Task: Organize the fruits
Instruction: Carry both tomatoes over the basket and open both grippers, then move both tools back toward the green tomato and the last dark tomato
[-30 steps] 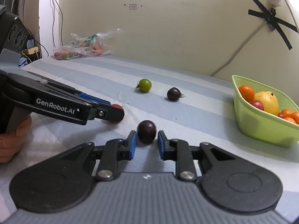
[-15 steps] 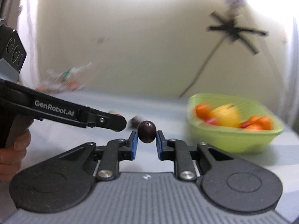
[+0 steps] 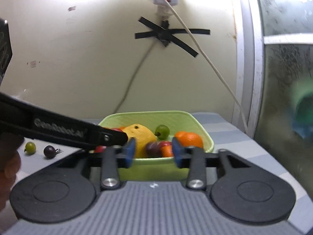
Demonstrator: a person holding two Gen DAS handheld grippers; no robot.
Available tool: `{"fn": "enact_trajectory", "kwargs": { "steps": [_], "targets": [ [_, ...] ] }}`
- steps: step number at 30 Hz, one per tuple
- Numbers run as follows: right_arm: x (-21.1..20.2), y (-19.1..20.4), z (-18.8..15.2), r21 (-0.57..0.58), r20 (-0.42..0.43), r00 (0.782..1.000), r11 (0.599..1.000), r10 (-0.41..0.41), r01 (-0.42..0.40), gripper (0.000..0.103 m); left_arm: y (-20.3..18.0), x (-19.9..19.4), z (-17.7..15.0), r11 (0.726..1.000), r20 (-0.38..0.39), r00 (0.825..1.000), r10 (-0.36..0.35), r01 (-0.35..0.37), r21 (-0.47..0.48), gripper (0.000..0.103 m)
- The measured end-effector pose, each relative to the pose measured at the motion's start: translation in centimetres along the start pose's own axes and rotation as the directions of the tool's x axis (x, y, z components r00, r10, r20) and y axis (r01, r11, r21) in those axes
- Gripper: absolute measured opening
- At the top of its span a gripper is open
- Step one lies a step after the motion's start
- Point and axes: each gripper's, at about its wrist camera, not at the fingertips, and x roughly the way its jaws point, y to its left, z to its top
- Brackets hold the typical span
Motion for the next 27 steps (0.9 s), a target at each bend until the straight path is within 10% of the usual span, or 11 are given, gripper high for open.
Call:
{"fn": "enact_trajectory", "kwargs": {
  "steps": [8,16,21,27],
  "targets": [
    [-2.0,-1.4,0.4,0.096,0.089,0.995,0.994,-0.052,0.043,0.047,3.6,-4.1,0.1,0.990,0.090,0.995,0.042,-0.030,-0.135,0.043],
    [-1.9,-1.0,0.4,0.116,0.118,0.992,0.993,-0.047,0.033,0.046,12.6,-11.4,-4.6,0.913,0.095,0.958,0.272,-0.225,-0.340,0.043],
    [-3.3,1.7,0.5,0.054,0.172,0.984,0.997,0.043,-0.052,0.046,18.1,-14.2,-8.0,0.819,0.033,0.928,0.372,-0.311,-0.482,0.042],
    [-3.1,7.4,0.0,-0.005,0.055,0.971,0.973,0.232,-0.232,0.046,19.0,-14.0,-9.1,0.814,0.034,0.927,0.373,-0.309,-0.491,0.044]
  ]
}}
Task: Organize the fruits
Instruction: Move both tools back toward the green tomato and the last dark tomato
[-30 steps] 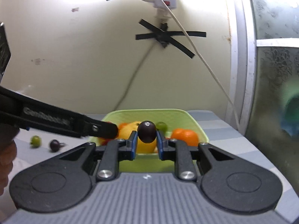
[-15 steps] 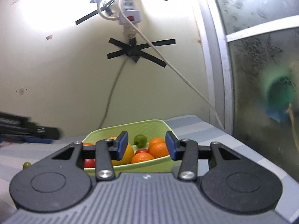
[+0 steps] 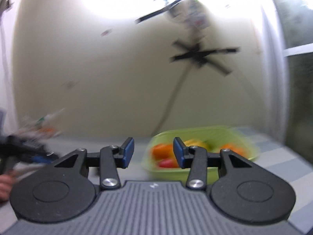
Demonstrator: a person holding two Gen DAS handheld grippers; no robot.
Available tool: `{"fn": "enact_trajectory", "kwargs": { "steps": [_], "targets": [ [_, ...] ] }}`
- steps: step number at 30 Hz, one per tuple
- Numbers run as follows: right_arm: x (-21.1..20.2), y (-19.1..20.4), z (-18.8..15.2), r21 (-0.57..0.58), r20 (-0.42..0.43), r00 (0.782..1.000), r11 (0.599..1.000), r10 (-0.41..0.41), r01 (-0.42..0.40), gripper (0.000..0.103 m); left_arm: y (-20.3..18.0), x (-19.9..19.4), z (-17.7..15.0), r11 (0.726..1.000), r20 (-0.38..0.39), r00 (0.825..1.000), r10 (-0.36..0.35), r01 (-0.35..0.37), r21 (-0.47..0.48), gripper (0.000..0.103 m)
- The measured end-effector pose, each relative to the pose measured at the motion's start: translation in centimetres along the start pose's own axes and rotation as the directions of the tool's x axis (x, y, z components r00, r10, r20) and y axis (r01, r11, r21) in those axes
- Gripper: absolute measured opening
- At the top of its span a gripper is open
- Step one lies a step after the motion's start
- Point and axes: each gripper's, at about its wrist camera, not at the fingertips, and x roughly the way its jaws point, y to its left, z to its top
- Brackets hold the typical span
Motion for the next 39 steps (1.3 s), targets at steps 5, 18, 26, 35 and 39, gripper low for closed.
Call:
{"fn": "enact_trajectory", "kwargs": {
  "steps": [5,18,26,35,39],
  "targets": [
    [3.2,4.1,-0.6,-0.025,-0.149,0.984,0.994,0.098,-0.103,0.046,-0.4,-0.1,-0.4,0.999,0.005,1.000,0.000,0.000,0.036,0.044],
    [6.8,3.9,-1.0,0.066,-0.309,0.948,0.996,0.077,-0.060,0.047,-0.2,-0.1,-0.5,1.000,-0.012,1.000,-0.001,0.001,0.015,0.044],
    [6.3,3.6,-0.9,0.108,-0.298,0.951,0.993,0.082,-0.051,0.047,-0.5,-0.2,-0.7,1.000,-0.006,1.000,0.010,-0.010,0.016,0.044],
    [6.2,3.3,-1.0,0.121,-0.293,0.953,0.991,0.083,-0.049,0.047,-0.7,-0.4,-0.8,0.999,0.008,1.000,-0.003,0.003,0.039,0.044],
    [6.2,3.4,-1.0,0.122,-0.292,0.953,0.991,0.082,-0.048,0.047,-0.8,-0.5,-0.8,0.998,0.013,1.000,-0.010,0.009,0.055,0.044]
  ]
}}
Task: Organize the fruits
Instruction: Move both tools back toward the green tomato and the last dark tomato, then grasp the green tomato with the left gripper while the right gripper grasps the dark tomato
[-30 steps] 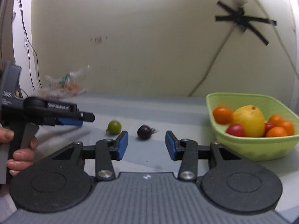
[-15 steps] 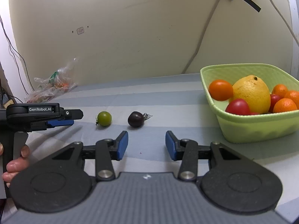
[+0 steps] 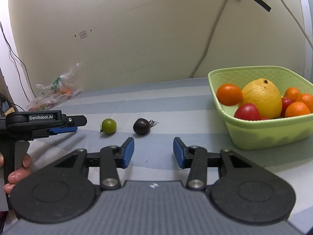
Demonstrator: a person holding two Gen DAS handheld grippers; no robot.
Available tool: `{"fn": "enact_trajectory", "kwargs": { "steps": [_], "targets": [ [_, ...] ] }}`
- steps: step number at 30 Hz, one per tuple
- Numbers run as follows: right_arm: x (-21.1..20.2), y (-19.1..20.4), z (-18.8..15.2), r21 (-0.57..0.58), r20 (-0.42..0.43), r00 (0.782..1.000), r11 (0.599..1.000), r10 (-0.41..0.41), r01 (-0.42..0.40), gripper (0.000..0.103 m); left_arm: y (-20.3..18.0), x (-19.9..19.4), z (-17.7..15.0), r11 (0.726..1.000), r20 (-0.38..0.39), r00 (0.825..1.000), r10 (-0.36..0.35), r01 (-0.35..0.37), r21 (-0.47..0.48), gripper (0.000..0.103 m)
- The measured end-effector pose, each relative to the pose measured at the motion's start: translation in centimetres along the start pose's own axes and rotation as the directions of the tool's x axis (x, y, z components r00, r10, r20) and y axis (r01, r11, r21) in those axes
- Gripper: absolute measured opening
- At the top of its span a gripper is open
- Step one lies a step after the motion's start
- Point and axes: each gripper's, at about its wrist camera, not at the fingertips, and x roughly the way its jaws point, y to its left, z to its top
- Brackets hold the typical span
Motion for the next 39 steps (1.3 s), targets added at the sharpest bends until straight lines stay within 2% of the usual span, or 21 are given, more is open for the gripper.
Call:
{"fn": "enact_trajectory", "kwargs": {
  "steps": [4,9,14,28,32,35,39],
  "targets": [
    [0.0,0.0,0.0,0.004,0.002,1.000,1.000,-0.001,0.001,0.047,-0.4,0.0,-0.1,0.999,0.010,1.000,0.003,-0.003,0.034,0.044],
    [0.0,0.0,0.0,0.005,0.002,1.000,1.000,0.000,0.000,0.047,-2.1,-0.4,-0.6,0.990,0.042,0.999,0.020,-0.026,0.141,0.044],
    [0.0,0.0,0.0,0.006,0.003,1.000,1.000,-0.001,0.001,0.047,-3.3,-0.6,-1.0,0.978,0.061,0.998,0.027,-0.039,0.205,0.044],
    [0.0,0.0,0.0,0.008,0.004,1.000,1.000,-0.001,0.001,0.047,-3.4,-0.6,-1.0,0.978,0.060,0.998,0.026,-0.038,0.207,0.045],
    [0.0,0.0,0.0,0.002,0.000,1.000,1.000,-0.001,0.001,0.047,-3.4,-0.8,-1.1,0.977,0.065,0.998,0.005,-0.019,0.214,0.045],
    [0.3,0.2,0.2,-0.015,-0.019,1.000,1.000,0.014,-0.014,0.046,-3.5,-0.9,-1.1,0.972,0.054,0.998,-0.038,0.025,0.232,0.048],
    [1.1,1.0,0.6,-0.098,-0.032,0.999,0.995,0.016,-0.019,0.045,-4.4,-0.3,-1.0,0.959,0.019,0.997,-0.072,0.064,0.277,0.048]
  ]
}}
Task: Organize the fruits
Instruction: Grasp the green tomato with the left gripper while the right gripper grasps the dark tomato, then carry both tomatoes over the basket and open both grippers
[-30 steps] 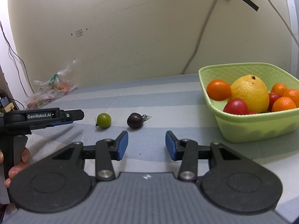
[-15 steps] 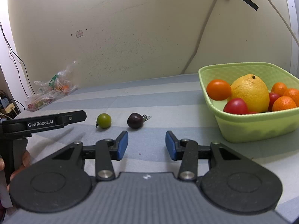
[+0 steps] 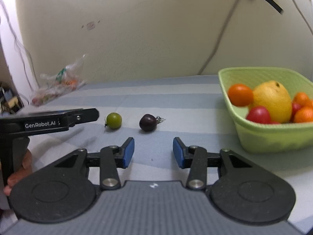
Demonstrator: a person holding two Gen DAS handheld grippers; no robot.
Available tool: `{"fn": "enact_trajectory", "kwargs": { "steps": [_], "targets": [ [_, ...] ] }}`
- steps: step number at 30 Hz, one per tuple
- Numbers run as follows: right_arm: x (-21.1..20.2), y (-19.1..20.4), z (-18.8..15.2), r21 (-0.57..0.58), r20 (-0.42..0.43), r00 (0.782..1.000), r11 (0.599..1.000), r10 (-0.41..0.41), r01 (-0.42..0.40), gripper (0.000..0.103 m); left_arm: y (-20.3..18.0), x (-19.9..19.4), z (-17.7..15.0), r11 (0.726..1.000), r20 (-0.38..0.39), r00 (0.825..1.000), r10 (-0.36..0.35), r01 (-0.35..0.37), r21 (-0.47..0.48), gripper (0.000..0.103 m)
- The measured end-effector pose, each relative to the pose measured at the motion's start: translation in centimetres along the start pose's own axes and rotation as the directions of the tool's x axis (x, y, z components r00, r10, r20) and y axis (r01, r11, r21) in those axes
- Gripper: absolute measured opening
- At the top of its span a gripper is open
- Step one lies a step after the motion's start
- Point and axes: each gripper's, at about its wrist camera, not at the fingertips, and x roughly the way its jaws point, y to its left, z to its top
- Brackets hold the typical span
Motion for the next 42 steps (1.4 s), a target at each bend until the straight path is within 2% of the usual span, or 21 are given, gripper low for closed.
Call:
{"fn": "enact_trajectory", "kwargs": {
  "steps": [4,8,11,12,13,14,16,18,24,27,30,33,36,38,42],
  "targets": [
    [1.2,0.4,1.0,-0.090,0.021,1.000,0.996,-0.007,0.008,0.045,-0.9,1.3,0.4,1.000,-0.039,0.999,-0.013,0.014,0.024,0.048],
    [2.8,0.8,1.6,-0.149,-0.010,1.000,0.989,0.020,-0.021,0.045,-0.9,3.0,1.0,1.000,-0.090,0.996,-0.008,0.009,0.004,0.045],
    [3.9,1.4,2.0,-0.199,-0.023,1.000,0.980,0.021,-0.025,0.044,-0.9,3.9,1.2,1.000,-0.111,0.994,-0.005,0.004,-0.009,0.038],
    [4.2,1.6,2.1,-0.210,-0.032,0.999,0.977,0.024,-0.030,0.043,-0.8,4.1,1.2,1.000,-0.127,0.992,-0.006,0.004,-0.017,0.034],
    [4.9,1.9,2.2,-0.223,-0.057,0.998,0.974,0.029,-0.041,0.035,-0.7,4.3,1.1,1.000,-0.137,0.990,-0.009,0.005,-0.025,0.030],
    [5.2,2.0,2.2,-0.230,-0.067,0.997,0.972,0.023,-0.038,0.032,-0.6,4.2,1.0,1.000,-0.131,0.991,-0.012,0.009,-0.029,0.028],
    [5.6,2.3,2.3,-0.251,-0.065,0.998,0.968,0.001,-0.017,0.027,-0.6,4.0,0.9,0.999,-0.126,0.992,-0.015,0.011,-0.032,0.027],
    [5.5,2.3,2.3,-0.255,-0.059,0.998,0.967,-0.003,-0.013,0.026,-0.6,3.7,0.7,0.999,-0.121,0.992,-0.021,0.017,-0.036,0.027],
    [1.0,1.4,0.5,-0.209,-0.015,1.000,0.978,0.018,-0.020,0.026,-1.7,2.0,-0.1,0.995,-0.114,0.988,-0.100,0.100,-0.010,0.027],
    [-2.0,0.0,-0.1,-0.150,0.047,0.999,0.989,0.005,0.002,0.026,-3.1,2.0,0.4,0.983,-0.117,0.977,-0.181,0.179,-0.029,0.027],
    [-4.6,-2.1,0.0,-0.083,0.132,0.990,0.994,-0.055,0.066,0.026,-5.1,2.6,1.9,0.968,-0.107,0.962,-0.250,0.247,-0.047,0.027],
    [-6.3,-4.7,0.9,-0.028,0.217,0.964,0.986,-0.155,0.165,0.026,-8.2,4.2,4.2,0.957,-0.099,0.952,-0.290,0.289,-0.029,0.027],
    [-7.2,-7.6,2.0,0.027,0.274,0.937,0.975,-0.218,0.219,0.026,-11.5,6.2,6.3,0.951,-0.094,0.948,-0.306,0.308,0.011,0.028],
    [-6.7,-9.7,2.7,0.057,0.280,0.923,0.965,-0.263,0.257,0.026,-13.3,8.1,7.4,0.947,-0.114,0.941,-0.319,0.322,0.008,0.028],
    [-4.5,-13.2,3.1,0.140,0.236,0.931,0.958,-0.279,0.252,0.026,-15.8,12.2,8.3,0.951,-0.168,0.938,-0.303,0.308,0.008,0.028]
  ]
}}
